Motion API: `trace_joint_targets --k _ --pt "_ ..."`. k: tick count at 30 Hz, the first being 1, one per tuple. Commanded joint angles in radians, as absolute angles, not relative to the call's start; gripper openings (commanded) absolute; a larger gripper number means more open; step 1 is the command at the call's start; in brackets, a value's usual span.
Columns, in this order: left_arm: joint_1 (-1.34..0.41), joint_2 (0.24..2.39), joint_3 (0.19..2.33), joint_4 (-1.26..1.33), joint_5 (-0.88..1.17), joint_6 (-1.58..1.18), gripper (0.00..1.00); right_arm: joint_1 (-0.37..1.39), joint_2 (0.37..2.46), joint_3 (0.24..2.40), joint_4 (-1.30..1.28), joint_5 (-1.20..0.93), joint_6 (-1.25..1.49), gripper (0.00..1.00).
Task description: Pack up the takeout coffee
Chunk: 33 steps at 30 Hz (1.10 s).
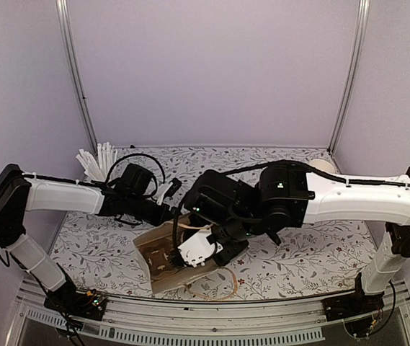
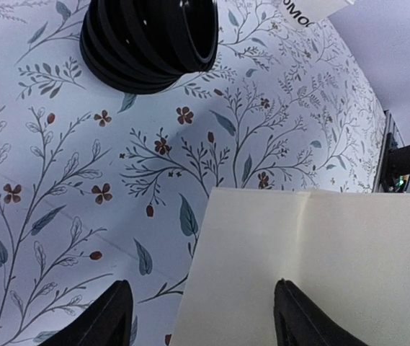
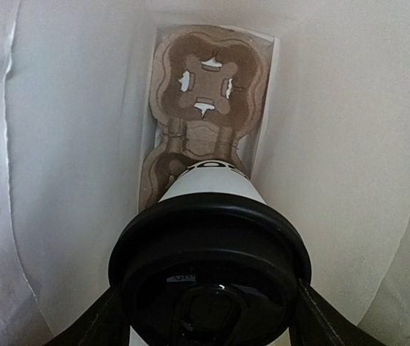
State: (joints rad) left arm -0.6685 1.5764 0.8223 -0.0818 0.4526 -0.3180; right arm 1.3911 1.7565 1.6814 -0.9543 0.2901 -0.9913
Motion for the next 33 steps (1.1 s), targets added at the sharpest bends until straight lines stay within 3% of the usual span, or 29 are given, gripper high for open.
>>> trace_joint_targets --k 1,22,33 --pt "-0.676 1.595 0.842 0.003 0.500 -0.304 0.69 1.377 1.738 1.659 -0.914 0.347 -1.000 0.48" --pt "-0.679 1.563 0.792 0.176 0.566 -0.334 0.69 1.371 1.671 1.447 -0.654 0.478 -1.118 0.46" --pt "-0.707 1.536 0.749 0.265 0.591 -0.357 0.69 1.365 1.639 1.394 -0.688 0.436 -1.090 0.47"
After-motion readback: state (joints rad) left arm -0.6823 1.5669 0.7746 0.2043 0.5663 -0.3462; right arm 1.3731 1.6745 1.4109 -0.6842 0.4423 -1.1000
